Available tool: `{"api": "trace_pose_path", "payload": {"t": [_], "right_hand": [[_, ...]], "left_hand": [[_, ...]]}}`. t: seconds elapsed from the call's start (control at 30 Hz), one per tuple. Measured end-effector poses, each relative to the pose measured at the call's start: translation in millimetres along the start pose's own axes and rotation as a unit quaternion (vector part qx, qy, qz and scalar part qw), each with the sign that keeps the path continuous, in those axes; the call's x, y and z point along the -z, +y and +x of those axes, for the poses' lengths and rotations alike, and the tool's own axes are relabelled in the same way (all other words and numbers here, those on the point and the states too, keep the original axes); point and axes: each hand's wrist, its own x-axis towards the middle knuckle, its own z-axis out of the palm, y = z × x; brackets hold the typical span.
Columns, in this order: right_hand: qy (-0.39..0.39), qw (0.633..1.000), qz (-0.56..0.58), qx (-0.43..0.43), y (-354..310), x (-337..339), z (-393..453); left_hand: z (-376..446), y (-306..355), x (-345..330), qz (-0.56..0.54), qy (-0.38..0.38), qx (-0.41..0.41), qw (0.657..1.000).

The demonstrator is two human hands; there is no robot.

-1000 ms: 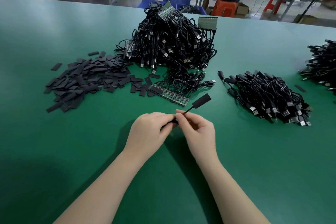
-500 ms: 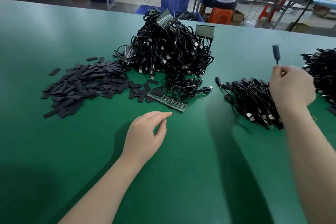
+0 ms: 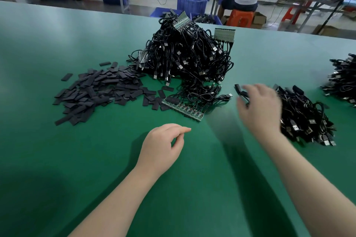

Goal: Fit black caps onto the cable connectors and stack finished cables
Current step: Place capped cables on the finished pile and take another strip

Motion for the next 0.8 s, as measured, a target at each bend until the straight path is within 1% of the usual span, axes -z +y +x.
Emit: {"api": "trace_pose_path", "payload": {"t": [0.03, 0.1, 0.17, 0.23, 0.3, 0.33, 0.37, 0.43, 0.47, 0.53, 0.6, 0.67, 0.73, 0.8], "right_hand": [[-0.027, 0.998, 0.038, 0.036, -20.0, -4.9, -4.9], [-0.100, 0.988, 0.090, 0.076, -54.7, -17.6, -14.7], [-0.177, 0.978, 0.084, 0.078, -77.8, -33.6, -20.2], [-0.228, 0.970, 0.056, 0.055, -88.8, -47.6, -19.9], [-0.227, 0.972, 0.034, 0.038, -92.5, -53.0, -13.9], [-0.217, 0.974, -0.006, 0.063, -92.7, -55.7, -10.3], [-0.207, 0.971, -0.059, 0.108, -93.0, -56.8, -6.9], [-0.192, 0.947, -0.154, 0.208, -90.4, -56.2, -4.7], [-0.190, 0.931, -0.193, 0.244, -88.5, -53.4, -3.3], [-0.174, 0.919, -0.231, 0.267, -82.3, -49.7, -1.3], [-0.200, 0.934, -0.182, 0.232, -76.6, -54.0, 0.1], [-0.243, 0.951, -0.101, 0.162, -76.1, -54.4, 1.9], [-0.253, 0.961, -0.036, 0.103, -74.6, -54.5, 1.0], [-0.257, 0.959, -0.045, 0.106, -75.0, -54.2, 1.2]], "left_hand": [[0.0, -0.3, 0.0, 0.000, -0.001, 0.002, 1.000], [0.2, -1.8, 0.6, 0.000, 0.002, 0.011, 1.000], [0.4, -3.9, 1.7, 0.001, 0.006, 0.017, 1.000], [0.5, -6.3, 3.3, -0.002, 0.009, 0.025, 1.000], [1.1, -7.4, 3.7, -0.009, 0.010, 0.033, 0.999], [1.3, -7.7, 3.6, -0.011, 0.011, 0.036, 0.999], [1.5, -7.9, 3.5, -0.013, 0.011, 0.038, 0.999], [1.1, -8.1, 3.4, -0.013, 0.009, 0.040, 0.999], [0.8, -8.3, 3.4, -0.012, 0.006, 0.039, 0.999], [-0.4, -7.9, 3.0, -0.012, 0.002, 0.035, 0.999], [-0.4, -7.1, 2.6, -0.014, 0.002, 0.030, 0.999], [-0.1, -6.9, 1.9, -0.017, -0.003, 0.031, 0.999], [-0.3, -7.1, 1.5, -0.016, -0.014, 0.034, 0.999], [-0.5, -7.9, 1.5, -0.018, -0.020, 0.043, 0.999]]}}
